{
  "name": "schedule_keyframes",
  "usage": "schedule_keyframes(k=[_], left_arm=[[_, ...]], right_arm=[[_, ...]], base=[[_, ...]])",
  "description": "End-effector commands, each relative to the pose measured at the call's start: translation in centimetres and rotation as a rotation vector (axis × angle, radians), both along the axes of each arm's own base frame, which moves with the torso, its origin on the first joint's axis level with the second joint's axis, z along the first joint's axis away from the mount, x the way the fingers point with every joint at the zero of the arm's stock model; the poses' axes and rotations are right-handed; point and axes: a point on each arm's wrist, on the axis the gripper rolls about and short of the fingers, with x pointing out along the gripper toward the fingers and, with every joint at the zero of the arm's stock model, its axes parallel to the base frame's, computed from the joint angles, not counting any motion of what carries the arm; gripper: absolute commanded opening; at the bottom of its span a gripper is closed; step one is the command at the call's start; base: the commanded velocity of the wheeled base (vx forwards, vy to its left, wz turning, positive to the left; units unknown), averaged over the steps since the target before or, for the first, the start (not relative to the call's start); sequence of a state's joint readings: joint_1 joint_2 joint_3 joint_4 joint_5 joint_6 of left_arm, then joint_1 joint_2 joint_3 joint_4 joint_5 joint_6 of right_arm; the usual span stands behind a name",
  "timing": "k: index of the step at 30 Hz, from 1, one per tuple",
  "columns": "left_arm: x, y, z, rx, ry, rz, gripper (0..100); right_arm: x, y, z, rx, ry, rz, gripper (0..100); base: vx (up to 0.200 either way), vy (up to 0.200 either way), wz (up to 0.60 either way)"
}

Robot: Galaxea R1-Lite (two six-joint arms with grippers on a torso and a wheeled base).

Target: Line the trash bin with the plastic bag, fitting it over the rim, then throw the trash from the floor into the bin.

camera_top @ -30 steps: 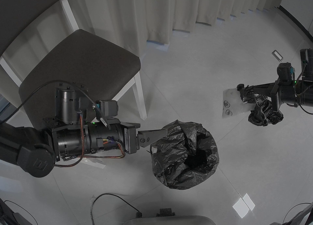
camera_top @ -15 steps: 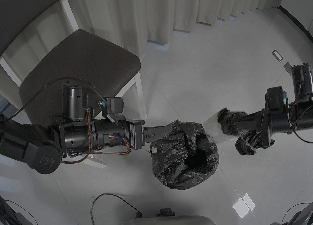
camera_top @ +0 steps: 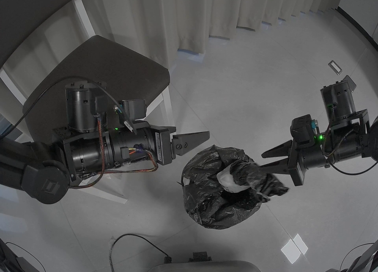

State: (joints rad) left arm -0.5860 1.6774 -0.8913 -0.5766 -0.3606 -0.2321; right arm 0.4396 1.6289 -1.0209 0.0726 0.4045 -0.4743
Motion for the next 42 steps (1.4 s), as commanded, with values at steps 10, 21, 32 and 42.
schedule_keyframes(k=[10, 21, 32, 42], left_arm=[[-1.6, 1.0, 1.2, -0.027, -0.035, 0.002, 100], [-4.9, 10.7, 7.8, -0.069, -0.277, 0.287, 100], [-21.7, 16.7, 10.6, 0.062, -0.342, 0.526, 100], [-33.9, 16.8, 6.6, 0.070, -0.377, 0.589, 100]], right_arm=[[2.5, -2.5, 0.5, 0.020, -0.006, -0.127, 100], [-6.4, -13.0, 6.7, 0.199, -0.215, -0.581, 100], [-20.9, -12.8, 5.0, 0.382, -0.536, -0.728, 100], [-29.0, -11.4, -2.1, 0.523, -0.511, -0.684, 100]], base=[[0.000, 0.000, 0.00], [0.000, 0.000, 0.00], [0.000, 0.000, 0.00], [0.000, 0.000, 0.00]])
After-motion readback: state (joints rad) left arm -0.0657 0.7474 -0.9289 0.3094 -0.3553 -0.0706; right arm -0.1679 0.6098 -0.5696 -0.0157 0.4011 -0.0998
